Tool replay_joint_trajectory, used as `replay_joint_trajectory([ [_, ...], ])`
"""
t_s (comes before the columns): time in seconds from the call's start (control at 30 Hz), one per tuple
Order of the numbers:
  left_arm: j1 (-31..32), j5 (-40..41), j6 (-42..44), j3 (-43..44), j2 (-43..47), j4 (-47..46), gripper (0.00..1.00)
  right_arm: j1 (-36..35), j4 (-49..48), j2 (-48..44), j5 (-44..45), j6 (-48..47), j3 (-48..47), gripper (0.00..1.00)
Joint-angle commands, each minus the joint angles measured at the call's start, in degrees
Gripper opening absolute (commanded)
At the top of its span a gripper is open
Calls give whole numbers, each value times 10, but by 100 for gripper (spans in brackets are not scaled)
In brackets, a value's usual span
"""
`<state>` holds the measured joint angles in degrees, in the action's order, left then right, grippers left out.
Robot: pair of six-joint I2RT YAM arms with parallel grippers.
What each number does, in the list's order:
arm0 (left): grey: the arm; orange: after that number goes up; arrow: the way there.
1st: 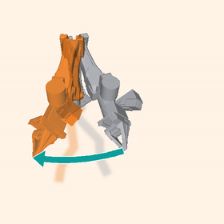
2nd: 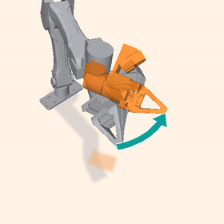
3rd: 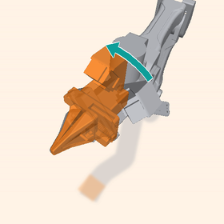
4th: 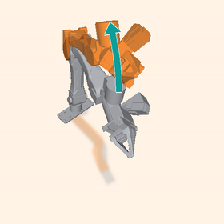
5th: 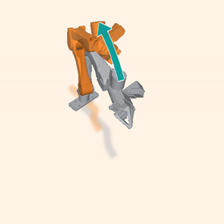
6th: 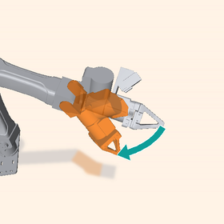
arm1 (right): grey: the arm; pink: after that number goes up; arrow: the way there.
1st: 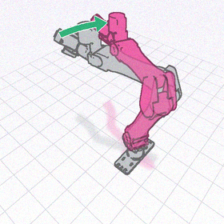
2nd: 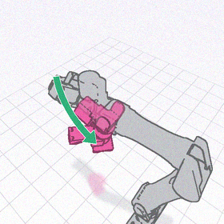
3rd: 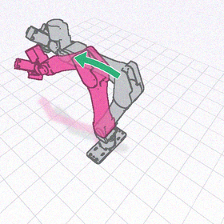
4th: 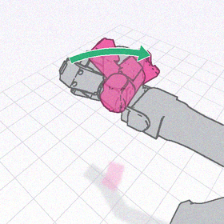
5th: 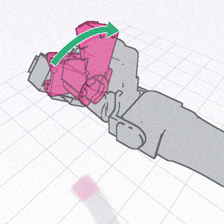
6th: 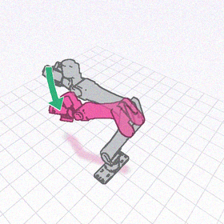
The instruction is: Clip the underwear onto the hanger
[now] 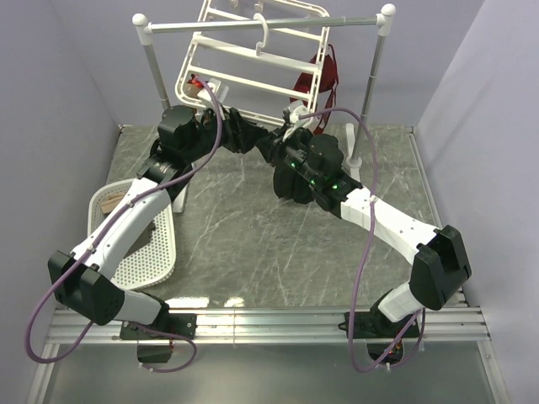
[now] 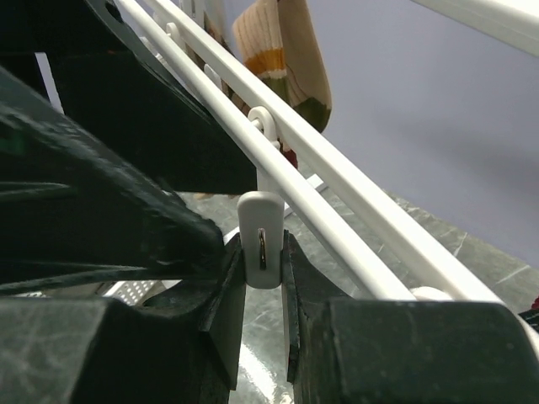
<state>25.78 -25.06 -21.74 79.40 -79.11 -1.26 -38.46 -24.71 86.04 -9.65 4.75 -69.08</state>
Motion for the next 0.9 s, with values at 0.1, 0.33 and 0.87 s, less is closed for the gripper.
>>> replay_joint_trajectory([
  [0.1, 5, 55, -38, 24, -10, 28, 52, -10, -3, -25, -5, 11, -23, 0],
  [0.33, 8, 98, -49, 29, -19, 34, 47, -10, -14, -29, -12, 9, -18, 0],
  [0.87, 8, 153, -32, 30, 19, 78, 55, -10, 5, -31, 10, 3, -20, 0],
])
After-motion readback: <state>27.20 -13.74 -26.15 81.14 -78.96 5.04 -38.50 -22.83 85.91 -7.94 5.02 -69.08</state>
